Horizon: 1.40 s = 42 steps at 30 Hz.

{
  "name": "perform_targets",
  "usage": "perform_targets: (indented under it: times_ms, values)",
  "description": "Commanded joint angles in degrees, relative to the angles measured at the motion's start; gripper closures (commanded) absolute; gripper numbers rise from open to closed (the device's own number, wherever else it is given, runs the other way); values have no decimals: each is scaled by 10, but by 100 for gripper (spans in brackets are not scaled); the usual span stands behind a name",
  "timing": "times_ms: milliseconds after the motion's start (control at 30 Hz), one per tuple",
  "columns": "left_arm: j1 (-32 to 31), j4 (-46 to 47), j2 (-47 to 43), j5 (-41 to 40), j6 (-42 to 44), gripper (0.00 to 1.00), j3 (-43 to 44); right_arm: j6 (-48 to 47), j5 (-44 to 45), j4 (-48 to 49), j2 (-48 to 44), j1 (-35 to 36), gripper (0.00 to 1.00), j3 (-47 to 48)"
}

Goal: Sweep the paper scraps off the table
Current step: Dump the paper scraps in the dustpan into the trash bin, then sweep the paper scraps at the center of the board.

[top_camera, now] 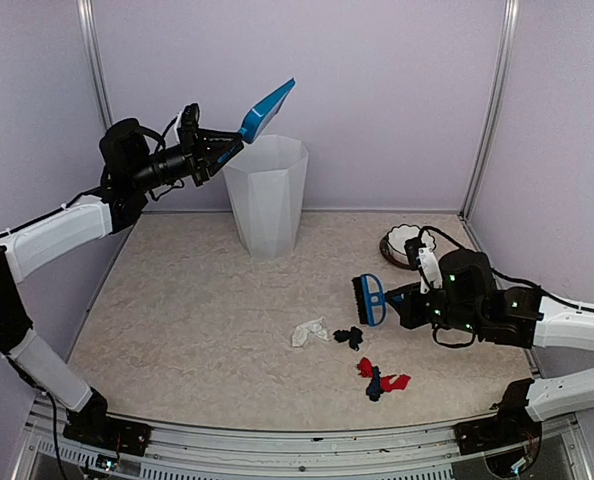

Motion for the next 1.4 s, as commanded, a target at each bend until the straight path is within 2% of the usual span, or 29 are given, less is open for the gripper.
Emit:
perform_targets:
  times_ms: [0,133,367,567,700,833,1000,1167,1367]
  values:
    - [-11,-220,-73,-54,206,100,-22,29,-77,54,26,2,100,28]
    - [-43,-338,-139,-143,315,100,-52,73,-134,105,67,16,100,41]
    - [-110,-444,-245,-282,397,100,-126,156,-169,180,189,48,100,85]
    - [-194,-475,-300,-379,425,100,-183,252,-172,243,278,51,100,110]
    - [-235,-483,-318,-422,425,100,-209,309,-149,253,325,51,100,126]
    - [-275,-489,-328,-460,425,100,-224,376,-111,238,362,50,100,130]
    - [-327,-491,-328,-505,423,100,-240,434,-65,155,382,47,100,149]
    - [-367,-486,-319,-522,427,100,-243,467,-46,106,368,39,100,130]
    - [-395,-467,-305,-525,438,100,-243,492,-42,71,323,19,100,63]
